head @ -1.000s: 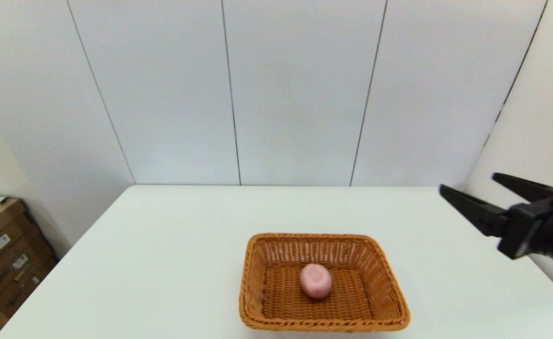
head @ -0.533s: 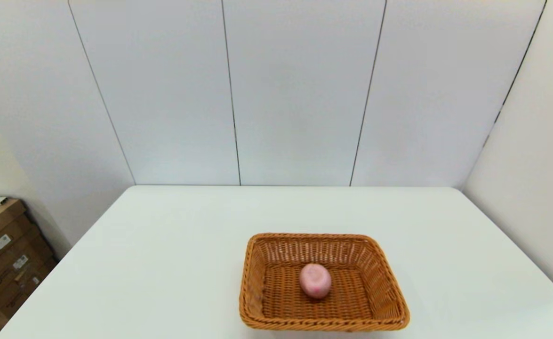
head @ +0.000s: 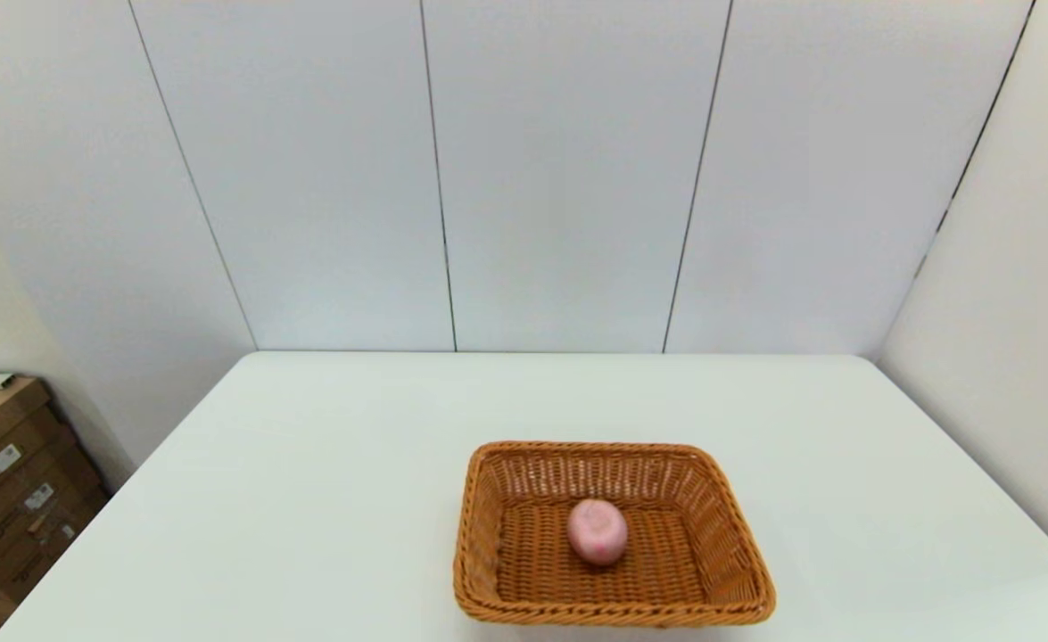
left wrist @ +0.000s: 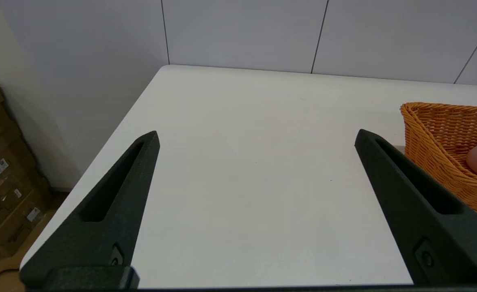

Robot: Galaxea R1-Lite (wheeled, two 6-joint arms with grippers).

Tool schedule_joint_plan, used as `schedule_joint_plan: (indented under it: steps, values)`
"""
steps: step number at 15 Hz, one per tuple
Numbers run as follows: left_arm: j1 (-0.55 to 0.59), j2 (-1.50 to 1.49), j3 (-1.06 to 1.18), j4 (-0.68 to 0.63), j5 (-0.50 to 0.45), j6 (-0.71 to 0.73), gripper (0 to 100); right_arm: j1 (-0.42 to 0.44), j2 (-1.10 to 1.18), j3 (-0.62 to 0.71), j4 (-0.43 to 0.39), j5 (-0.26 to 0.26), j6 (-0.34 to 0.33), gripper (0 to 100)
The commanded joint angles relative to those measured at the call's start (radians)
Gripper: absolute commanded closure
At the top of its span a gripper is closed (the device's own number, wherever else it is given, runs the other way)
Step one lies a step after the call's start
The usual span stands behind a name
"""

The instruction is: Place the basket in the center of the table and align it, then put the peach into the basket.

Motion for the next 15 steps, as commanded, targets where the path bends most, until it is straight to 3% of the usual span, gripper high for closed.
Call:
schedule_joint_plan:
  steps: [1,15]
  values:
    - [0.0,0.0,0.0,-0.001,0.001,0.0,0,0.0,-0.048,0.097,-0.035,0.013,0.001,0]
    - [0.0,0.0,0.0,-0.001,0.001,0.0,0,0.0,-0.048,0.097,-0.035,0.011,0.009,0]
